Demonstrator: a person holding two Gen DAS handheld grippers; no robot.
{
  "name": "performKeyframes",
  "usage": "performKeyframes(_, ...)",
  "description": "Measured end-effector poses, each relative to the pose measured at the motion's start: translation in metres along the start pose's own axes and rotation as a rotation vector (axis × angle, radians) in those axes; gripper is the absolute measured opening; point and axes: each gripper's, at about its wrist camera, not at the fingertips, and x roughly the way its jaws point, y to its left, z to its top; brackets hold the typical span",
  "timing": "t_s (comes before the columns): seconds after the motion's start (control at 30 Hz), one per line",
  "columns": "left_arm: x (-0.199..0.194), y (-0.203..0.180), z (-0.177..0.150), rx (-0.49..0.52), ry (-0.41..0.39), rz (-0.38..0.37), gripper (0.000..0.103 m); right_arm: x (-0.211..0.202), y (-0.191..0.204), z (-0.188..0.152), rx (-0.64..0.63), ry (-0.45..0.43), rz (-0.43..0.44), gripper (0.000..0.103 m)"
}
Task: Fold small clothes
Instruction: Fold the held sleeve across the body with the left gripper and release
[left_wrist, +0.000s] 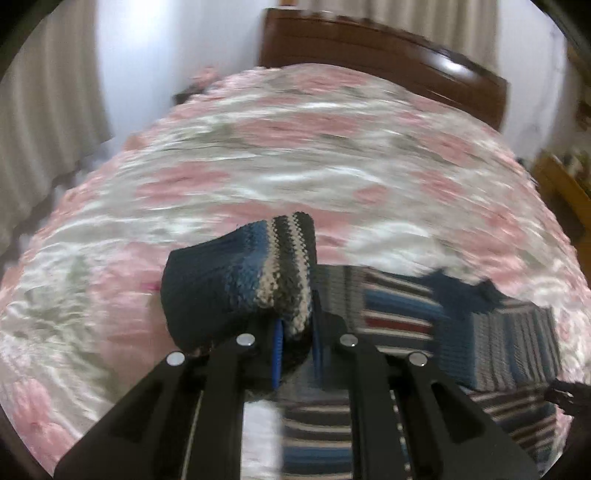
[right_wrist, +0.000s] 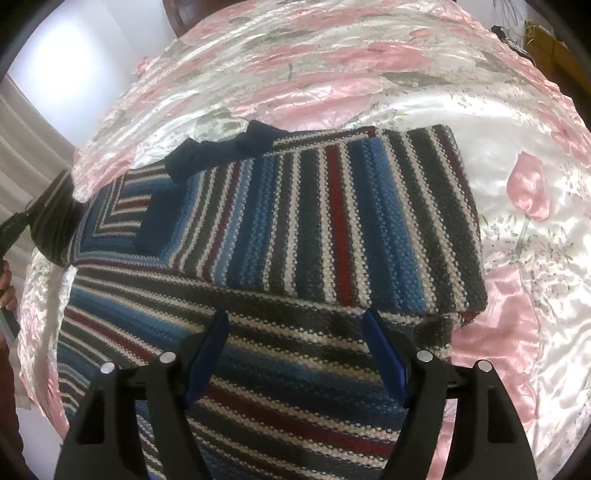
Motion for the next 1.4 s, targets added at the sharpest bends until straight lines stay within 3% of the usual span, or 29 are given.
performKeyframes(0.27, 0.027, -0.12, -0.032, 0.105, 0.047, -0.169, 0.011, 0.003, -0.013, -0.005, 0.006, -0.004, -0.004, 0.075)
performKeyframes(0.5, 0.046, -0.189, -0.062, 0.084, 0.124, -0.298, 0.011, 0.006, -0.03, -0.005, 0.034, -0.014, 0.0, 0.075)
performKeyframes(0.6, 0.056, -0.211, -0.075, 0.095, 0.153, -0.313, 0.012, 0.011, -0.036, -0.006, 0.059, -0.01, 0.009, 0.075)
performKeyframes(0.7, 0.084, -0.227, -0.092, 0.132, 0.238, -0.297, 0.013, 0.019, -0.04, -0.008, 0.071, 0.004, 0.011, 0.075)
performKeyframes(0.83, 0.095, -0.212, -0.105, 0.09, 0.326, -0.315, 0.021, 0.022, -0.041, -0.009, 0.069, 0.016, 0.006, 0.075)
performKeyframes(0.93, 0.068, -0.193, -0.104, 0.097, 0.313, -0.342, 0.037, 0.018, -0.039, -0.006, 0.062, 0.022, -0.005, 0.075)
performKeyframes(1.03, 0.038, -0.163, -0.104, 0.113, 0.295, -0.331, 0.037, 0.013, -0.031, -0.002, 0.051, 0.019, -0.004, 0.075)
performKeyframes(1.1, 0.032, -0.139, -0.1, 0.093, 0.298, -0.279, 0.036, 0.007, -0.016, 0.003, 0.021, 0.008, 0.0, 0.075)
performKeyframes(1.13, 0.036, -0.123, -0.094, 0.083, 0.301, -0.218, 0.035, 0.005, -0.007, 0.006, 0.003, 0.004, 0.006, 0.075)
performKeyframes(1.23, 0.061, -0.086, -0.076, 0.023, 0.327, -0.132, 0.035, 0.005, 0.028, 0.018, -0.06, 0.008, 0.024, 0.075)
performKeyframes(1.4, 0.11, -0.056, -0.069, -0.023, 0.444, -0.127, 0.035, 0.015, 0.095, 0.04, -0.205, -0.002, 0.028, 0.075)
